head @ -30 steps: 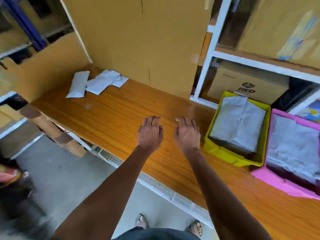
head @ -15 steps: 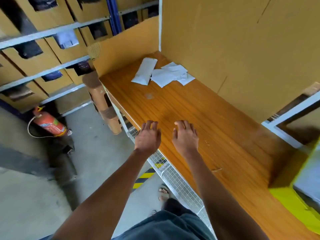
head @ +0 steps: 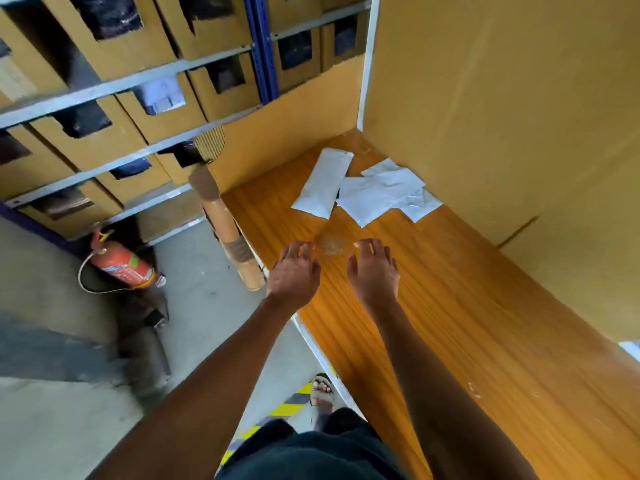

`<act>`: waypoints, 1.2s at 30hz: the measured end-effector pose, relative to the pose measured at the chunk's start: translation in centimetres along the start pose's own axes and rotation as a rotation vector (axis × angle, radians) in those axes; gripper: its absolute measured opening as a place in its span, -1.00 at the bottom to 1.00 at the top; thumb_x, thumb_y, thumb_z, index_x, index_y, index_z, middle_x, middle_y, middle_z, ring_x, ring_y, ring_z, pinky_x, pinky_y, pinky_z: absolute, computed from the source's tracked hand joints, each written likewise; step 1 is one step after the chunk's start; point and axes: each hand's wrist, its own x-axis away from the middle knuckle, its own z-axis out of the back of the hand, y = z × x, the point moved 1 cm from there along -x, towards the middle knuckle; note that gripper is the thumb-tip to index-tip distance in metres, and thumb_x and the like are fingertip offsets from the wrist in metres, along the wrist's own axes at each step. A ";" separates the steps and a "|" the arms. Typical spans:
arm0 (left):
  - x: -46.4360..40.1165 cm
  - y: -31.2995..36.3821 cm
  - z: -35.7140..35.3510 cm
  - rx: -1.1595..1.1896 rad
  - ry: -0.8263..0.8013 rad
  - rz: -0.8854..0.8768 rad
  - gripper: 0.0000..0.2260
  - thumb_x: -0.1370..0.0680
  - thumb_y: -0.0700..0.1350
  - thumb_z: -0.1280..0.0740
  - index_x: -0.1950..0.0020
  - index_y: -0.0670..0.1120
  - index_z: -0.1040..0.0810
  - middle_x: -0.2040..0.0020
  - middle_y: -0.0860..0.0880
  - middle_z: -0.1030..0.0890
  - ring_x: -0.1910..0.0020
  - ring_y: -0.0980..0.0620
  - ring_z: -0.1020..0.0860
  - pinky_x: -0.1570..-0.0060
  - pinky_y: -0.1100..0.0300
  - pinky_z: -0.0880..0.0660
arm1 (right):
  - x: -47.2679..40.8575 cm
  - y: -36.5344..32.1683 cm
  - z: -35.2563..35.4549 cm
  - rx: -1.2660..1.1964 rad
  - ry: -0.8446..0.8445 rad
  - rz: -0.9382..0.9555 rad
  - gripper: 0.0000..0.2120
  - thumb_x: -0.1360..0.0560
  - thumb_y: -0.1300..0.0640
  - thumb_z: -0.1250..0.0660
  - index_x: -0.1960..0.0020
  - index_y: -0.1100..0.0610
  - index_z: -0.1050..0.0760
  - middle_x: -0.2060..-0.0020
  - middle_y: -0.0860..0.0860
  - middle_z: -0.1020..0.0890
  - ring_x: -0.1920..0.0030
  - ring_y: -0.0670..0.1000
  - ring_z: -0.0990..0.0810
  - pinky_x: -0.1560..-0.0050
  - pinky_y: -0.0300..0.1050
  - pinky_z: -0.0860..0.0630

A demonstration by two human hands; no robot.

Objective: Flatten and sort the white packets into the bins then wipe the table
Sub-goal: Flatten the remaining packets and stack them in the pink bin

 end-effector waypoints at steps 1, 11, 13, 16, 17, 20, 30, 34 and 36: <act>-1.3 0.0 0.5 0.001 -0.002 -0.001 -0.59 -0.73 0.03 -0.16 -0.54 -0.11 -0.35 -0.47 -0.17 -0.41 -0.44 -0.23 -0.39 -0.31 -0.13 -0.47 | -1.4 -0.2 -0.1 0.000 0.001 -0.004 -0.67 -0.55 0.06 -0.35 -0.29 0.10 -0.54 -0.22 0.13 -0.57 -0.18 0.23 -0.55 -0.09 0.13 -0.53; -13.4 -1.4 0.9 -0.051 -0.005 -0.058 -0.60 -0.70 0.03 -0.28 -0.51 -0.10 -0.43 -0.47 -0.19 -0.48 -0.43 -0.18 -0.45 -0.25 -0.05 -0.55 | -12.6 -0.9 -2.8 0.068 -0.019 -0.134 -0.60 -0.61 -0.09 -0.30 -0.37 0.09 -0.47 -0.31 0.12 -0.52 -0.26 0.21 -0.52 -0.15 0.18 -0.54; -15.8 -2.2 0.4 -0.062 -0.007 -0.079 -0.60 -0.68 0.04 -0.32 -0.47 -0.09 -0.45 -0.45 -0.17 -0.50 -0.41 -0.17 -0.46 -0.23 -0.03 -0.55 | -14.7 -0.9 -3.7 0.106 -0.052 -0.179 -0.56 -0.62 -0.14 -0.27 -0.40 0.08 -0.42 -0.36 0.12 -0.47 -0.30 0.21 -0.49 -0.18 0.19 -0.53; -19.5 -3.2 -0.2 -0.076 -0.029 -0.152 -0.59 -0.66 0.07 -0.32 -0.46 -0.07 -0.43 -0.44 -0.14 -0.48 -0.40 -0.16 -0.43 -0.22 -0.04 -0.53 | -17.4 -1.0 -5.0 0.153 -0.061 -0.256 -0.50 -0.62 -0.18 -0.25 -0.43 0.09 -0.38 -0.43 0.14 -0.42 -0.35 0.24 -0.45 -0.22 0.21 -0.51; -20.9 -3.4 -0.4 -0.082 -0.041 -0.177 -0.58 -0.66 0.07 -0.32 -0.46 -0.06 -0.42 -0.45 -0.14 -0.46 -0.41 -0.17 -0.42 -0.23 -0.05 -0.52 | -18.3 -1.1 -5.4 0.163 -0.057 -0.282 -0.49 -0.61 -0.19 -0.25 -0.44 0.10 -0.37 -0.45 0.15 -0.40 -0.36 0.25 -0.44 -0.23 0.21 -0.50; -25.1 -3.6 -0.7 -0.074 -0.067 -0.207 -0.55 -0.64 0.07 -0.33 -0.48 -0.06 -0.37 -0.50 -0.17 -0.40 -0.46 -0.21 -0.38 -0.28 -0.15 -0.50 | -20.8 -1.2 -6.7 0.193 -0.061 -0.373 -0.44 -0.61 -0.22 -0.24 -0.46 0.09 -0.34 -0.52 0.16 -0.32 -0.42 0.29 -0.36 -0.28 0.25 -0.47; -32.8 -4.3 -4.7 -0.049 -0.155 -0.303 -0.25 -0.63 0.27 -0.12 -0.73 -0.07 -0.04 -0.70 -0.31 -0.01 -0.62 -0.43 -0.11 -0.52 -0.33 -0.19 | -25.0 0.1 -10.6 0.181 -0.208 -0.695 -0.17 -0.60 -0.43 -0.06 -0.69 -0.08 0.14 -0.67 0.10 0.26 -0.62 0.42 0.23 -0.54 0.49 0.09; -33.6 -4.6 -5.0 -0.052 -0.154 -0.418 -0.24 -0.58 0.20 -0.12 -0.73 -0.10 -0.07 -0.70 -0.31 0.01 -0.64 -0.42 -0.08 -0.57 -0.34 -0.14 | -23.3 -0.6 -10.9 0.247 -0.148 -0.683 -0.29 -0.61 -0.24 -0.14 -0.67 -0.02 -0.04 -0.67 0.18 0.07 -0.58 0.46 0.00 -0.48 0.49 -0.10; -33.7 -4.9 -4.8 -0.056 -0.152 -0.461 -0.25 -0.59 0.23 -0.05 -0.73 -0.07 -0.05 -0.71 -0.29 0.04 -0.66 -0.38 -0.06 -0.59 -0.30 -0.10 | -22.3 -0.9 -10.8 0.258 -0.119 -0.672 -0.31 -0.57 -0.21 -0.18 -0.63 -0.02 -0.13 -0.66 0.18 0.03 -0.57 0.44 -0.05 -0.46 0.48 -0.15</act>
